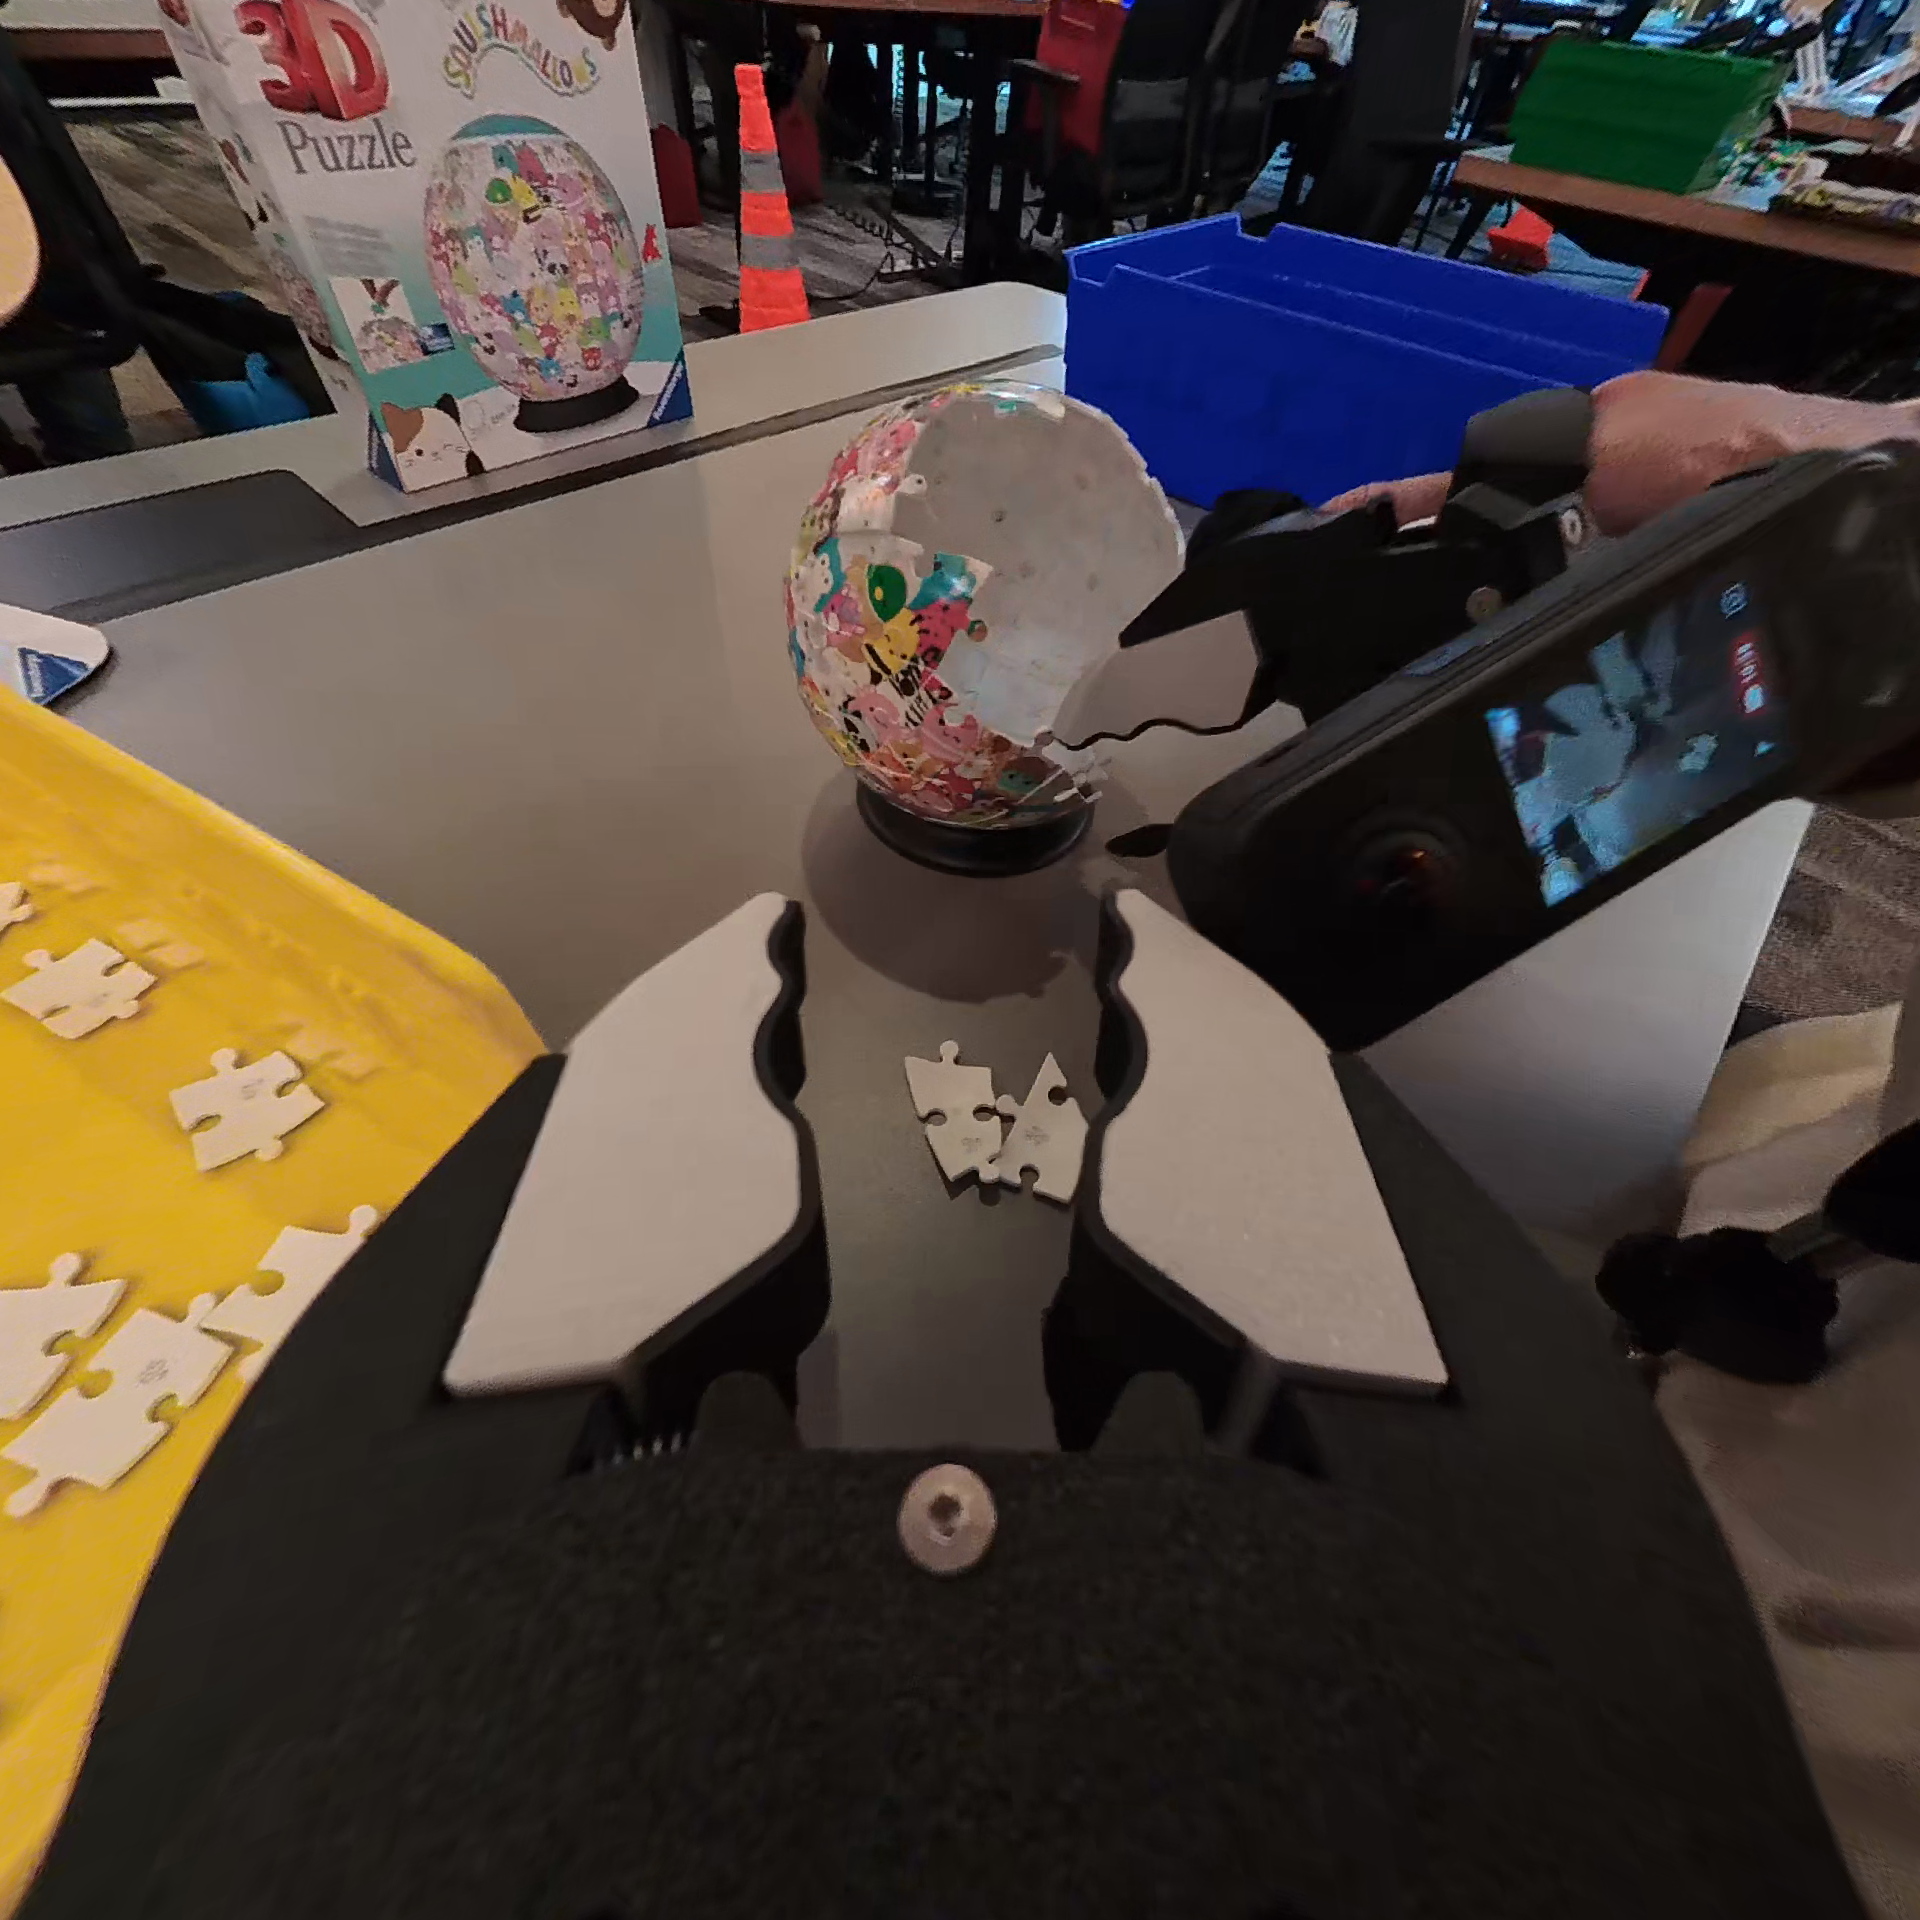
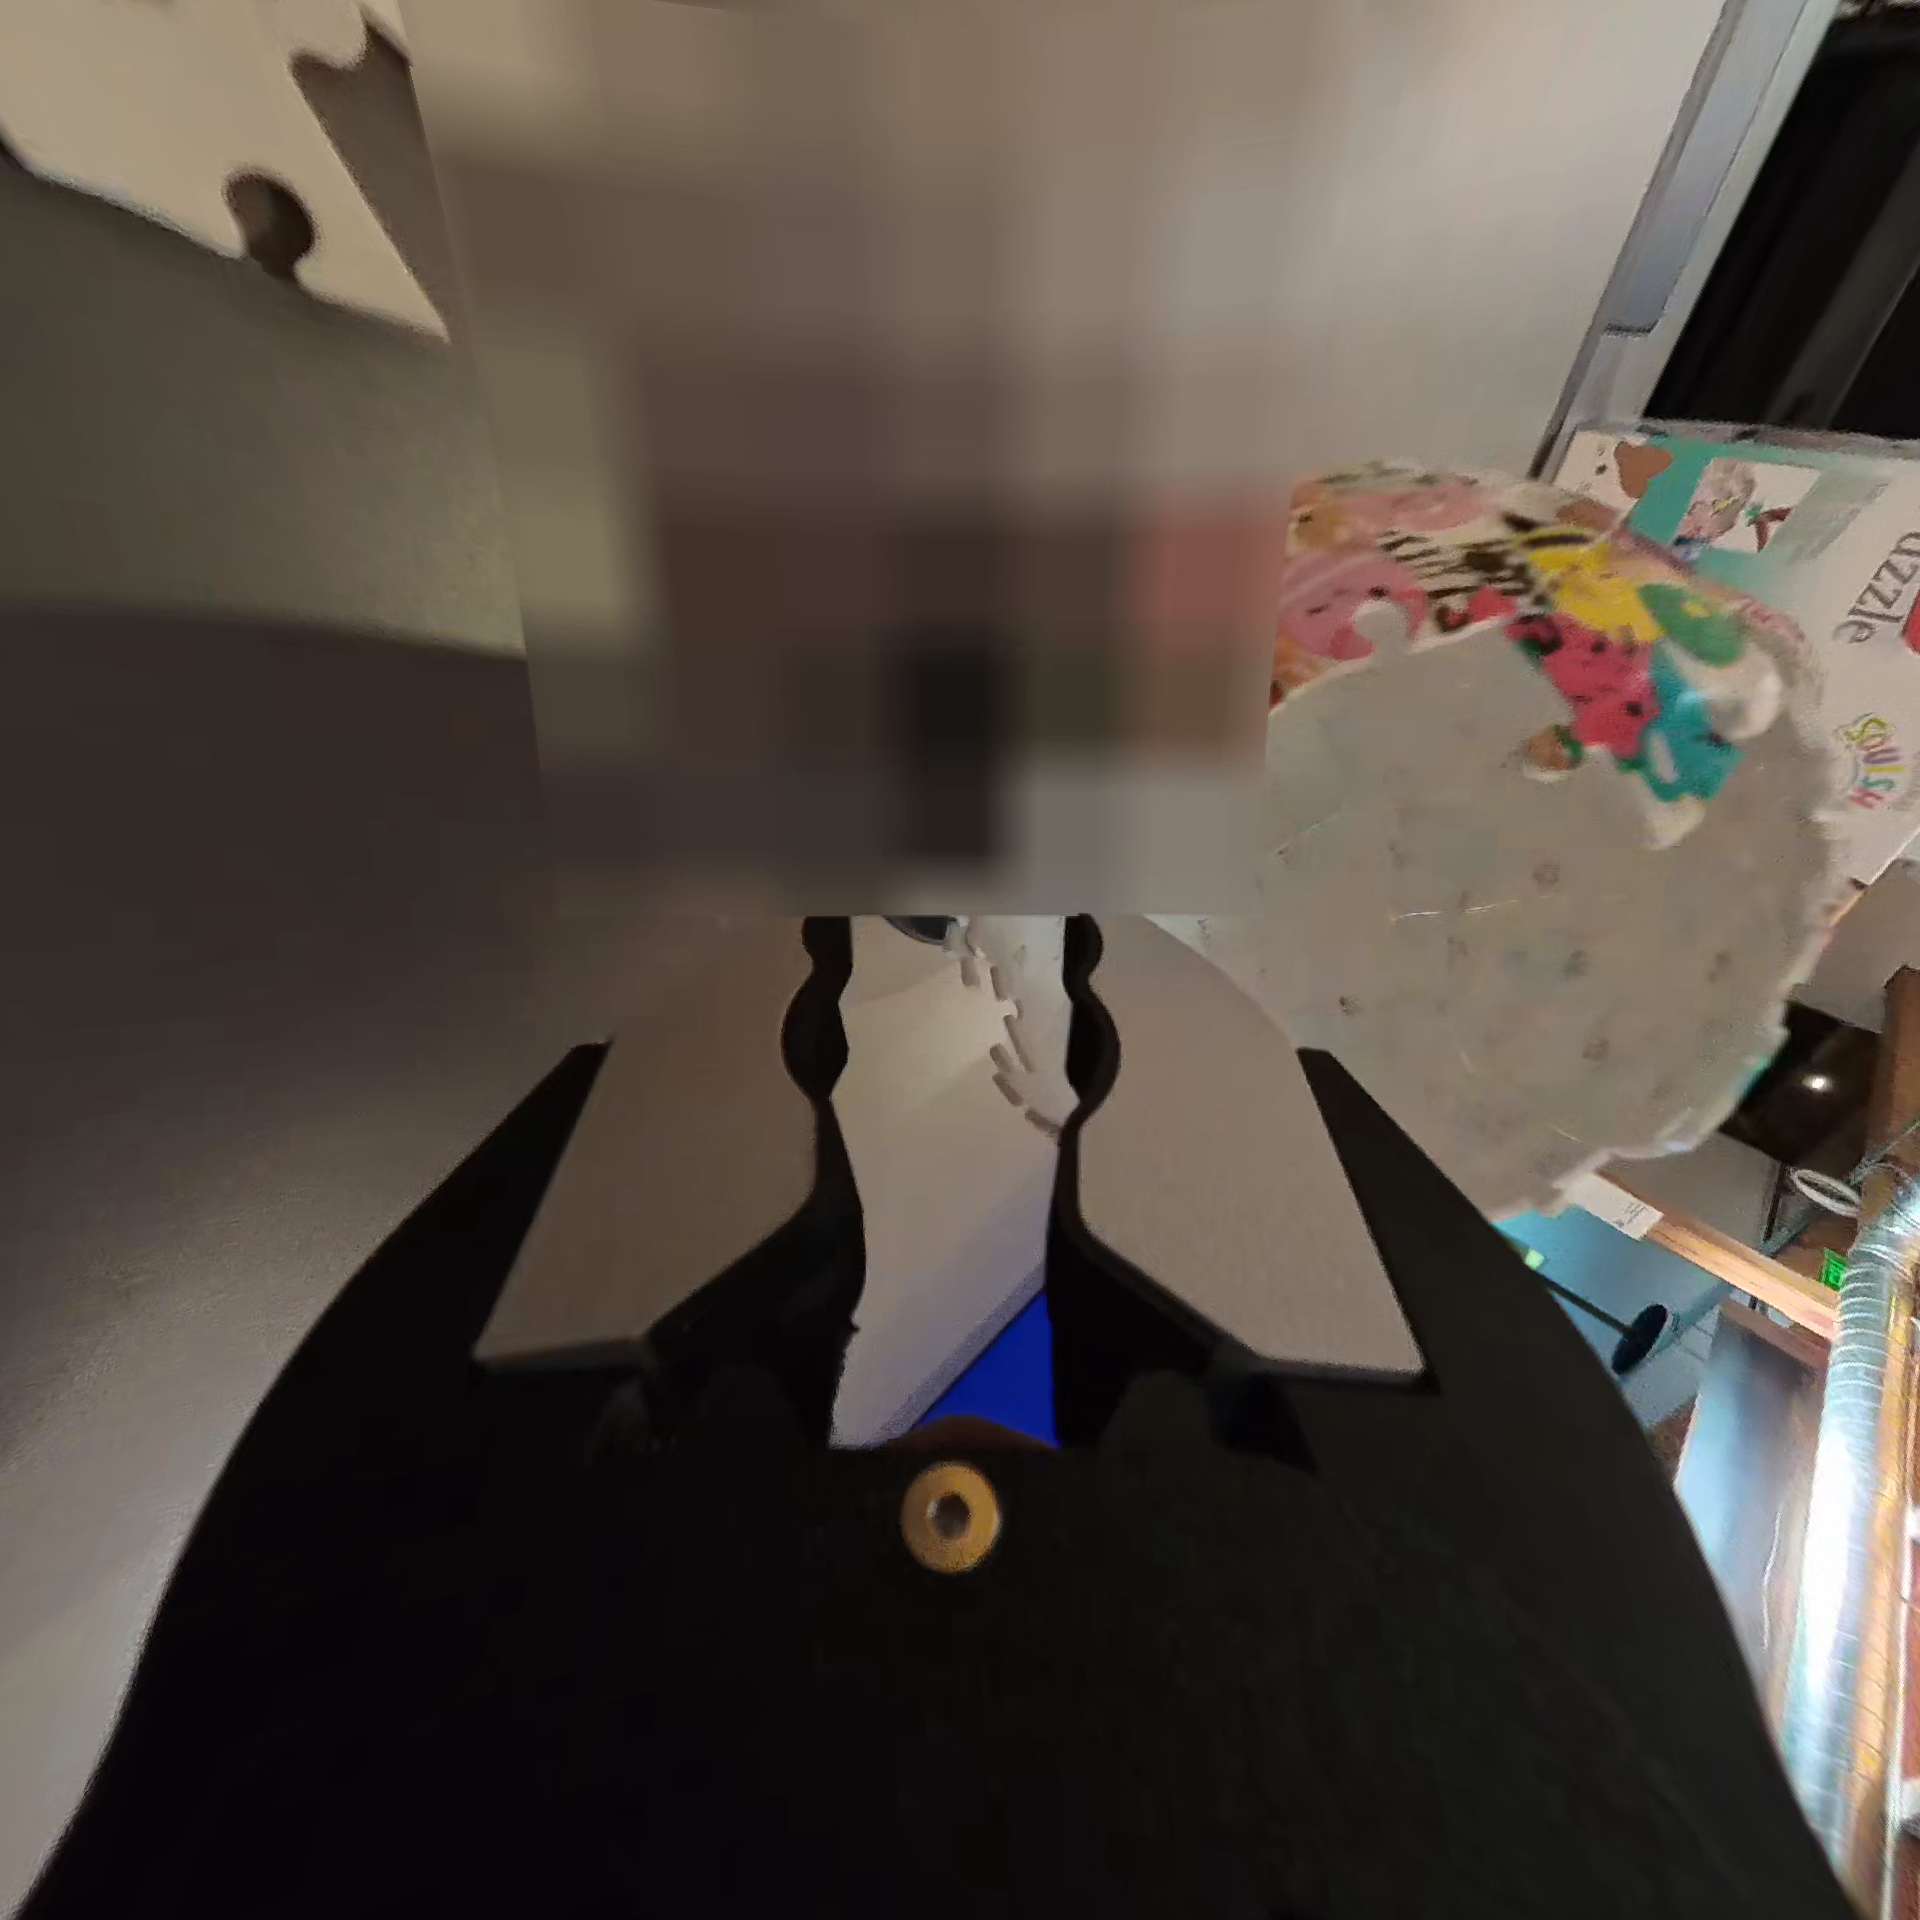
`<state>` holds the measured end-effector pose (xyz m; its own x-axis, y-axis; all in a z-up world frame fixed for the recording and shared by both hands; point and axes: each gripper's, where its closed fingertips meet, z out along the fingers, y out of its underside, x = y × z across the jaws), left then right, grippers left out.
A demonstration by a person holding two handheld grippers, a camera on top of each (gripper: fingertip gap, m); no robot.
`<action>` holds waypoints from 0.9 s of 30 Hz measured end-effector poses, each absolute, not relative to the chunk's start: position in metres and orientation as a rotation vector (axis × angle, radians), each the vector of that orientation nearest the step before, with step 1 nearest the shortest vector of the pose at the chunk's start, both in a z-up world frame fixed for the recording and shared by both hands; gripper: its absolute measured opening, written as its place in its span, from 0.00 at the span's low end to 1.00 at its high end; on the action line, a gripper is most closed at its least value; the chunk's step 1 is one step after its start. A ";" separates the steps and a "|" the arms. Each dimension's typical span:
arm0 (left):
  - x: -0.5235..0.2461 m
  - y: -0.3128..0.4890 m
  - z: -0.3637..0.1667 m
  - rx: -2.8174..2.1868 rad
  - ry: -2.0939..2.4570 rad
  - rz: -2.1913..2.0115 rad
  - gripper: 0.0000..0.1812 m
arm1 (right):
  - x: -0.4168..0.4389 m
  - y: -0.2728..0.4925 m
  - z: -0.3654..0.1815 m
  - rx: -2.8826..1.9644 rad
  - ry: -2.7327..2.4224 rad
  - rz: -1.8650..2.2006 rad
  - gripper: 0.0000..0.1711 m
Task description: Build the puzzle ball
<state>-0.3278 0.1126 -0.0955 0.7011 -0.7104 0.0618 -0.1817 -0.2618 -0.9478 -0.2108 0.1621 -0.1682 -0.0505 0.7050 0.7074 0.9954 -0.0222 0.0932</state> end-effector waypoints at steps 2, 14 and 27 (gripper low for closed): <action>-0.329 0.114 -0.096 -1.801 0.705 -0.589 0.28 | -0.209 0.164 -0.170 -1.783 -1.800 -0.854 0.24; -0.346 0.111 -0.075 -1.762 0.568 -0.761 0.34 | -0.202 0.167 -0.177 -1.654 -1.944 -1.069 0.22; -0.342 0.109 -0.070 -1.745 0.558 -0.793 0.34 | -0.203 0.161 -0.170 -1.625 -1.999 -1.066 0.21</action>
<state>-0.3423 0.1091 -0.0700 0.6670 -0.7067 0.2358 0.0168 -0.3022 -0.9531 -0.2027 0.1610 -0.1699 -0.2799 0.6776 0.6801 0.9422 0.0581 0.3298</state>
